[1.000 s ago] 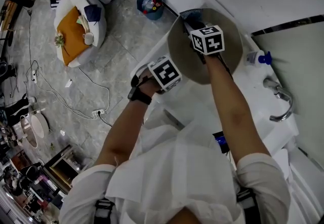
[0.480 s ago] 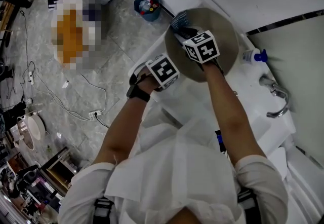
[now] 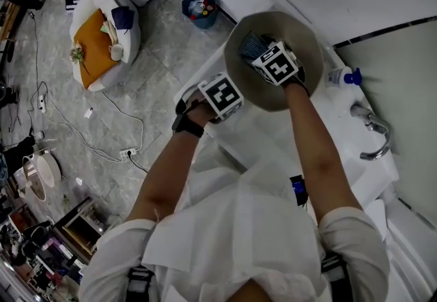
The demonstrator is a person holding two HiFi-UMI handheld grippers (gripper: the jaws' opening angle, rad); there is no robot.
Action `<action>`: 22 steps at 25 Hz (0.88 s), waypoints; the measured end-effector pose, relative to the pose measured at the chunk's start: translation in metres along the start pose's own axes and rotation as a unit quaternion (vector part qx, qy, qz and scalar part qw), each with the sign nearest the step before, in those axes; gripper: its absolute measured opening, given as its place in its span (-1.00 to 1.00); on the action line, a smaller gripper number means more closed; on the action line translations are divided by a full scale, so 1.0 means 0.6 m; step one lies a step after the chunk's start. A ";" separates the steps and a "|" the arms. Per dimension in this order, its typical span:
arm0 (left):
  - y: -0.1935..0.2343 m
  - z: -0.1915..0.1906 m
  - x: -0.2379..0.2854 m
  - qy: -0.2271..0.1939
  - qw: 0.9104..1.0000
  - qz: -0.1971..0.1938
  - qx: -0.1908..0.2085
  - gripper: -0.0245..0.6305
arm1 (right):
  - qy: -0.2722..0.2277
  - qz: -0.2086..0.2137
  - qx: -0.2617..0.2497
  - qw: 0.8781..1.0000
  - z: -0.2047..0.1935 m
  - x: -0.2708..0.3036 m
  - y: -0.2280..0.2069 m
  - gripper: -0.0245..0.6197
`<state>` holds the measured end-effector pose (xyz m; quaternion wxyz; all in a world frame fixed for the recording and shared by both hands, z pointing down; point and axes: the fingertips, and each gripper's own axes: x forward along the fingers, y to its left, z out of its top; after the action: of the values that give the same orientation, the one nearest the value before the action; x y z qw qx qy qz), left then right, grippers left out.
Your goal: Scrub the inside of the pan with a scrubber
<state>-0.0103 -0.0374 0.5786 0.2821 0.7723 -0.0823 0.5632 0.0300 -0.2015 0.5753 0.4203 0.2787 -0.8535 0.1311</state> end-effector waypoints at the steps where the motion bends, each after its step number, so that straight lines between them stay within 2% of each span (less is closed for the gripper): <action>1: -0.001 -0.001 0.000 0.001 1.000 0.000 0.000 -0.13 | 0.007 0.005 -0.021 1.000 -0.003 -0.003 0.007 0.10; 4: 0.002 -0.010 -0.003 0.020 1.000 0.004 -0.002 -0.13 | 0.017 0.018 -0.076 0.997 -0.010 -0.022 0.020 0.10; 7: 0.002 -0.015 -0.004 0.028 1.000 0.001 -0.001 -0.13 | 0.036 0.018 -0.099 0.994 -0.030 -0.033 0.010 0.10; 10: 0.004 -0.013 -0.007 0.029 1.000 0.004 0.001 -0.13 | 0.065 0.022 -0.101 0.993 -0.053 -0.023 -0.008 0.10; 14: 0.003 -0.017 -0.008 0.035 0.999 0.004 -0.001 -0.13 | 0.094 0.039 -0.077 0.992 -0.070 0.000 -0.004 0.10; 19: 0.004 -0.014 -0.008 0.033 0.999 0.005 0.001 -0.13 | 0.086 0.032 -0.086 0.992 -0.051 0.012 0.001 0.09; 22: 0.003 -0.015 -0.008 0.034 0.999 0.003 -0.001 -0.13 | 0.064 0.011 -0.061 0.996 -0.038 0.018 -0.001 0.09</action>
<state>-0.0204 -0.0350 0.5771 0.2838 0.7518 -0.0758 0.5904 0.0396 -0.1959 0.5978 0.4890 0.2338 -0.8343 0.1007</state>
